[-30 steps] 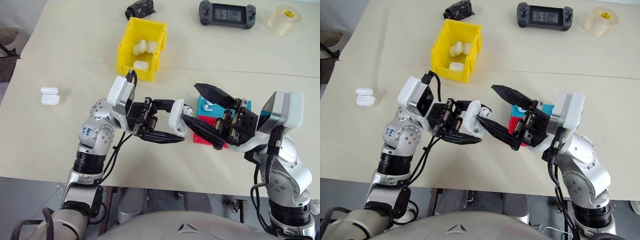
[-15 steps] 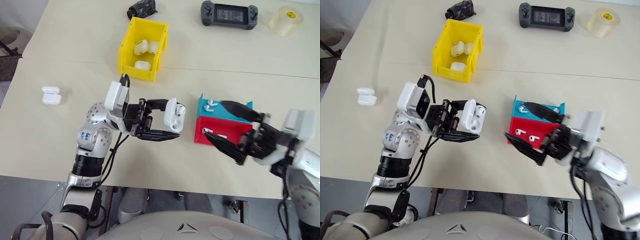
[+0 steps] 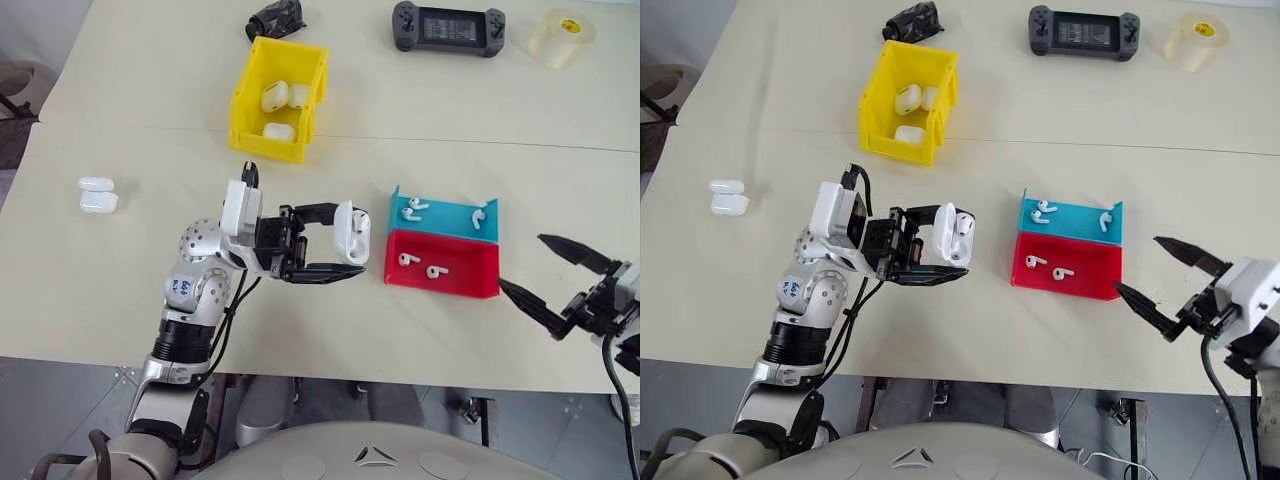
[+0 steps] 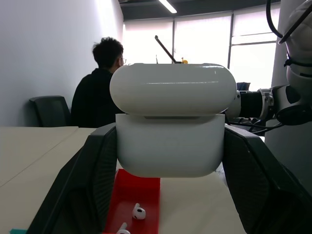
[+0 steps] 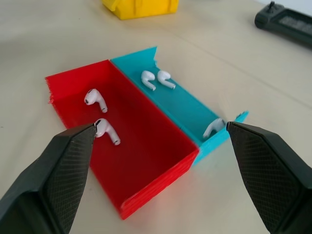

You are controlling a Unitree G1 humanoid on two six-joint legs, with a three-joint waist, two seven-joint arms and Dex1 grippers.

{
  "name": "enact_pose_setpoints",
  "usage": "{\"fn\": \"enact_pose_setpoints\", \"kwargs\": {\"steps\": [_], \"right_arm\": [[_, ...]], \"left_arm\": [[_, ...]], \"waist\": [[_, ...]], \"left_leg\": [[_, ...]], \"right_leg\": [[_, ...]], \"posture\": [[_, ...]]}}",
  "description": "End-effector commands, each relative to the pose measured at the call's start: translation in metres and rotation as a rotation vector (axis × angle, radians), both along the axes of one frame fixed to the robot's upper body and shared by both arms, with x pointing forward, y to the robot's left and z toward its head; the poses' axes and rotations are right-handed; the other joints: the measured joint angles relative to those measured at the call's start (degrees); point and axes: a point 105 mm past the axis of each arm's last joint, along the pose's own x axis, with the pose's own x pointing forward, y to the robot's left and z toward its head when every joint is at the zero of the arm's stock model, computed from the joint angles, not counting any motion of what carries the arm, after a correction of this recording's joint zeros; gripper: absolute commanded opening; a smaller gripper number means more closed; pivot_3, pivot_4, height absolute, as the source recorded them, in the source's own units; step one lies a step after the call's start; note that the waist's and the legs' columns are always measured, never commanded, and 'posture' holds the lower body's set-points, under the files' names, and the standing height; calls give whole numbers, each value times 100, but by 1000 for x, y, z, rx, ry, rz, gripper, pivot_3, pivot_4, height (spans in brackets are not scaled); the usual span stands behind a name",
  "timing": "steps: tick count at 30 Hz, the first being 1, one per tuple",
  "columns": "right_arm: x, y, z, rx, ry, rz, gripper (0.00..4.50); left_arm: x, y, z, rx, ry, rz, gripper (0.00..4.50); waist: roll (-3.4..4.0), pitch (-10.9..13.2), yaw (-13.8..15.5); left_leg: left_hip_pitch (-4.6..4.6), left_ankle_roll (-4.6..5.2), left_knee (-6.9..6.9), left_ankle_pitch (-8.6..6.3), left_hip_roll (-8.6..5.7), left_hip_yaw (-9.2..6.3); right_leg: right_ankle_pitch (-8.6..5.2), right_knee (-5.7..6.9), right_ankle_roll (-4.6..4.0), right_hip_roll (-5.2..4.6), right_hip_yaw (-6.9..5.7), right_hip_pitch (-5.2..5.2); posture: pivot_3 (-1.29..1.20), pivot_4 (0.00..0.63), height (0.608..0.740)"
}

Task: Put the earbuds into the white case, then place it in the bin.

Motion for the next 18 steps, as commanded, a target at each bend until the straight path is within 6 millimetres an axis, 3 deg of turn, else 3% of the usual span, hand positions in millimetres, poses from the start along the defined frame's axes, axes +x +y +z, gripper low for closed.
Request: {"fn": "enact_pose_setpoints", "kwargs": {"steps": [1, 7, 11, 18], "right_arm": [[12, 5, 12, -60, -17, 15, 4486], [35, 28, 37, -60, 13, 60, 4486], [55, 52, 42, -136, 197, 80, 4486], [93, 70, 48, -257, 335, 28, 4486]], "left_arm": [[-5, -1, 6, -30, -33, 37, 2799], [-4, -1, 6, -35, -26, 77, 2799], [-2, 2, 7, -29, -33, 107, 2799], [-7, 0, 5, -22, -28, 86, 2799]], "waist": [[0, 0, 13], [0, 0, 31], [1, 1, 5], [0, 1, 18]], "left_leg": [[-1, 0, 0, 0, 0, -1], [-8, 0, 2, 0, -4, -8], [-13, 1, 6, 0, -7, -10], [-24, -2, 3, 1, -6, -14]], "right_leg": [[0, -1, 0, -1, 0, 0], [0, -3, 0, -7, -5, -3], [0, -3, 0, -13, -7, -5], [-1, -8, -2, -13, -12, -15]], "posture": [[0, 150, 740], [0, 150, 740], [0, 150, 740], [0, 150, 740]]}}
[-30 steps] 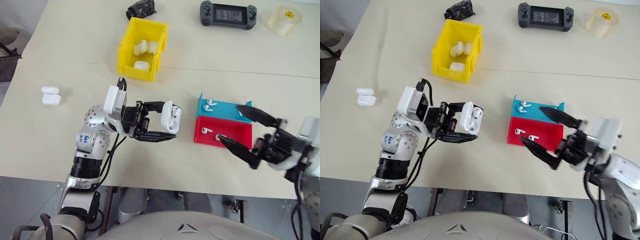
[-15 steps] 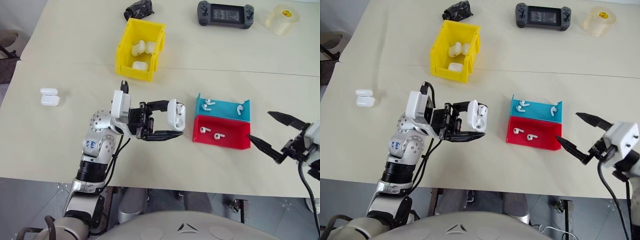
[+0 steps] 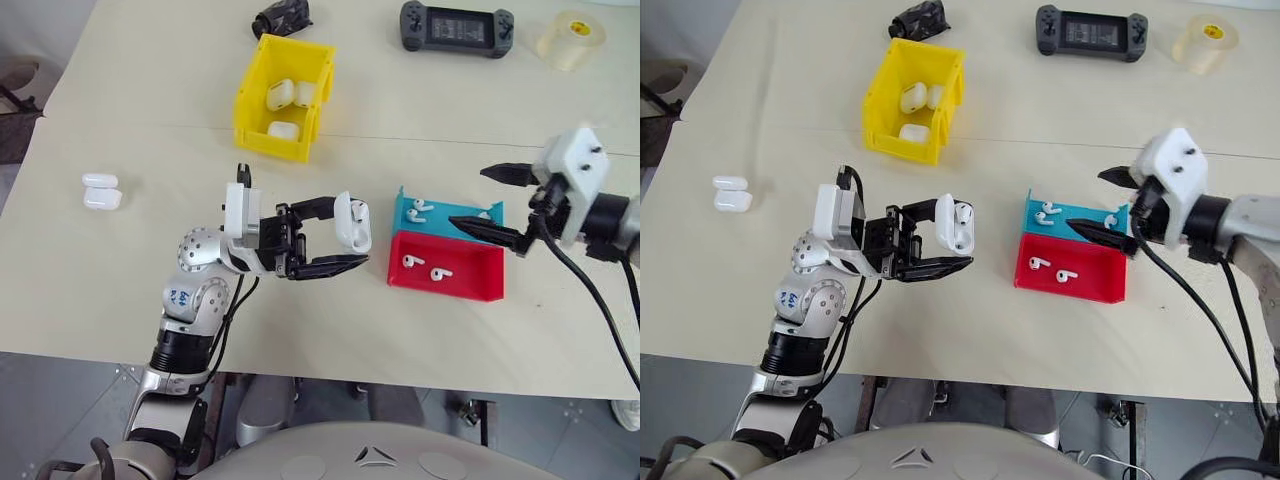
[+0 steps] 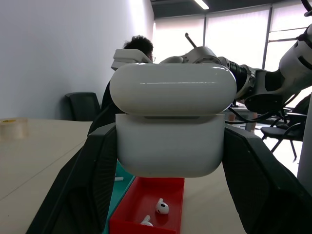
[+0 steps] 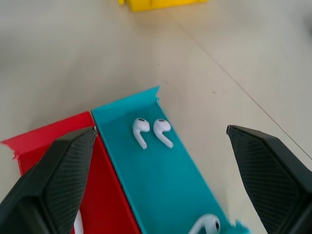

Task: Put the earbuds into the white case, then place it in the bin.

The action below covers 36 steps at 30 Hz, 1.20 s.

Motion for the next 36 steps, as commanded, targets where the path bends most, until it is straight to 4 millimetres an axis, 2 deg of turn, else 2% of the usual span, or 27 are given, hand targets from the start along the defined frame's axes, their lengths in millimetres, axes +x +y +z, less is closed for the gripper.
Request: {"fn": "enact_pose_setpoints", "kwargs": {"steps": [1, 3, 9, 16, 25, 31, 34, 36], "right_arm": [[16, 2, 2, -66, 54, -48, 4486], [24, 4, -3, -111, 99, -49, 4486], [57, 11, -15, -298, 89, 32, 4486], [77, 15, -21, -381, 77, 100, 4486], [77, 23, -32, -470, 78, 232, 4486], [78, 29, -36, -468, 80, 263, 4486], [78, 29, -40, -480, 90, 269, 3864], [78, 27, -42, -490, 97, 269, 3221]], "left_arm": [[-9, -1, 6, -11, -37, -21, 2799], [-10, -2, 5, -11, -37, -25, 2799], [-13, -5, 5, -18, -42, -29, 2799], [-11, -3, 9, -20, -46, -12, 2799], [-12, 1, 14, -19, -42, 4, 2799], [-12, 3, 15, -12, -38, 13, 2799], [-12, 3, 16, -13, -41, 19, 2799], [-12, 3, 17, -12, -42, 21, 2799]], "waist": [[0, 0, -5], [0, 0, 7], [0, 1, -16], [0, 1, -24], [0, 1, -24], [0, 1, -27], [0, 1, -27], [0, 1, -28]], "left_leg": [[-1, 1, 1, 0, -1, 0], [-4, 1, 0, 0, -2, -3], [-9, 2, -1, -1, -4, -1], [-9, 1, 0, -1, -3, 2], [-9, 0, 0, 0, -2, 2], [-7, -1, 0, 0, -2, 2], [-6, -2, 0, 1, -2, 2], [-6, -2, 0, 1, -2, 2]], "right_leg": [[0, 1, 0, -2, 0, -2], [0, 2, 0, -3, -1, -4], [0, 2, 0, -2, -3, -10], [0, 8, 1, 2, -3, -14], [0, 13, 1, 4, -4, -15], [0, 12, 1, 4, -3, -14], [0, 13, 1, 4, -3, -14], [0, 13, 1, 4, -3, -14]], "posture": [[0, 150, 740], [0, 150, 740], [0, 150, 740], [0, 150, 740], [0, 150, 740], [0, 150, 740], [0, 150, 740], [0, 150, 740]]}}
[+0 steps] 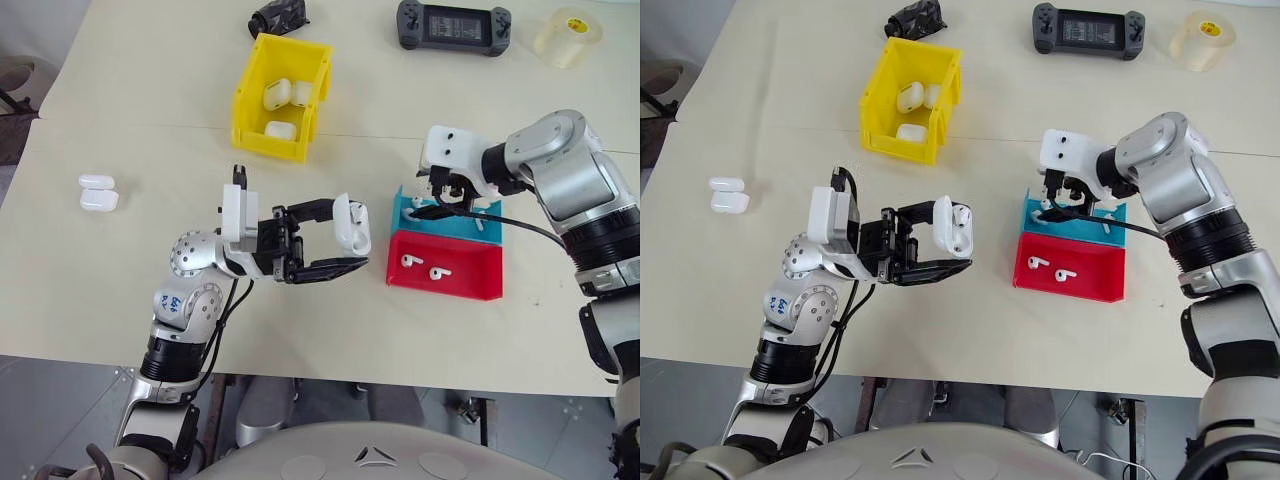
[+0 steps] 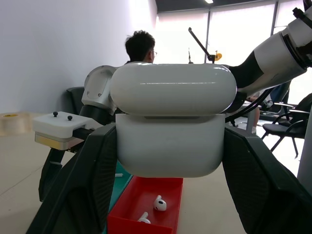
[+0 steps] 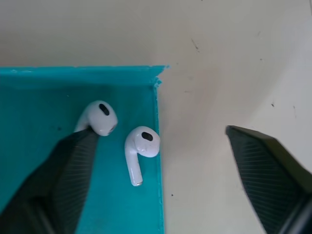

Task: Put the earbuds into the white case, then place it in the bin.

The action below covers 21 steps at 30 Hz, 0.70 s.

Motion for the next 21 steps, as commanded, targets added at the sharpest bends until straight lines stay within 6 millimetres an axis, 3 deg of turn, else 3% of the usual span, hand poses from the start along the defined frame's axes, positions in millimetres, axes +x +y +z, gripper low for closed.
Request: {"fn": "enact_pose_setpoints", "kwargs": {"steps": [1, 4, 21], "right_arm": [[2, -5, 0, -37, -8, -7, 2908], [3, -6, 0, -38, -10, -15, 1909], [0, -12, -9, -24, 45, -87, 1909]], "left_arm": [[-7, 1, 12, -28, -50, -7, 2799], [-7, 1, 12, -28, -50, -4, 2799], [-6, 6, 8, -24, -54, 7, 2799]], "waist": [[0, 0, -1], [0, 0, 0], [0, 0, 3]], "left_leg": [[0, 0, 0, 0, 0, 0], [1, 0, 1, 0, 0, 0], [2, 0, 1, 0, -1, 0]], "right_leg": [[0, 0, 0, 0, 0, 0], [0, 0, 0, 0, 1, 0], [0, 0, 0, -1, 1, 1]], "posture": [[0, 150, 740], [0, 150, 740], [0, 150, 740]]}}
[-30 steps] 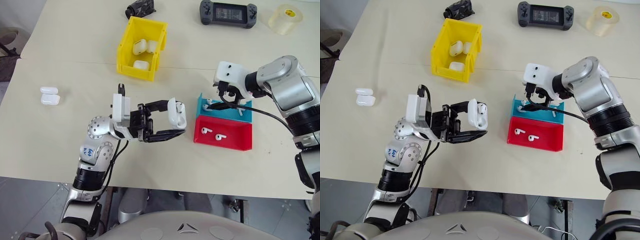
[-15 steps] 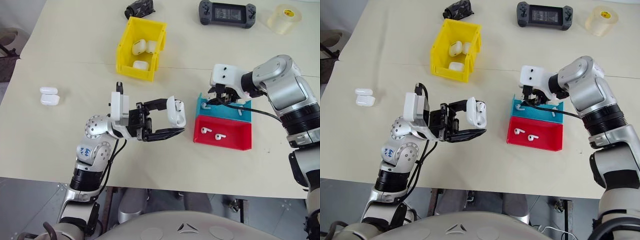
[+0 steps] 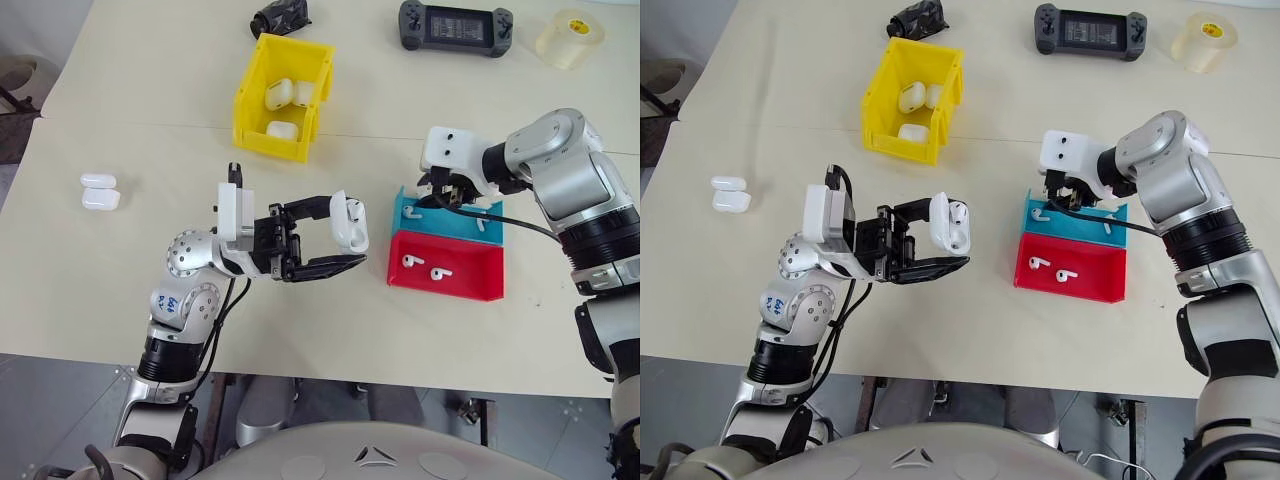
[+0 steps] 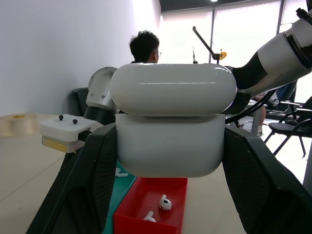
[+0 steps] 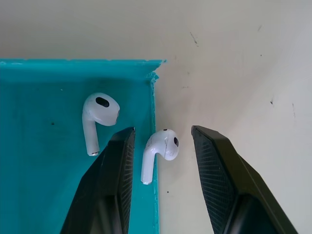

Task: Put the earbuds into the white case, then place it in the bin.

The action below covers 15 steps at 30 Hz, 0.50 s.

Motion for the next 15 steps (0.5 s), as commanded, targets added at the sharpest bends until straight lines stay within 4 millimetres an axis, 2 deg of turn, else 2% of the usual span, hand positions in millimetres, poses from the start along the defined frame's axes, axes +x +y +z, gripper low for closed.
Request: {"fn": "enact_pose_setpoints", "kwargs": {"steps": [1, 7, 15], "right_arm": [[-2, -6, -8, 21, 50, -66, 1909], [-8, -8, -10, 47, 88, -113, 1909], [-14, 0, -15, 109, 126, -157, 1909]], "left_arm": [[-5, 3, 6, -25, -41, -1, 2799], [-6, 4, 5, -26, -42, 1, 2799], [-6, 3, 5, -28, -44, -8, 2799]], "waist": [[0, 0, 4], [0, 0, 3], [0, 0, 1]], "left_leg": [[0, 0, 0, 0, 0, 0], [0, 0, 0, 0, 0, -1], [0, 0, 0, 0, 0, -1]], "right_leg": [[0, 0, 0, 0, 0, 0], [0, 0, 0, -1, 0, 0], [0, 0, 0, -1, 1, 0]], "posture": [[0, 150, 740], [0, 150, 740], [0, 150, 740]]}}
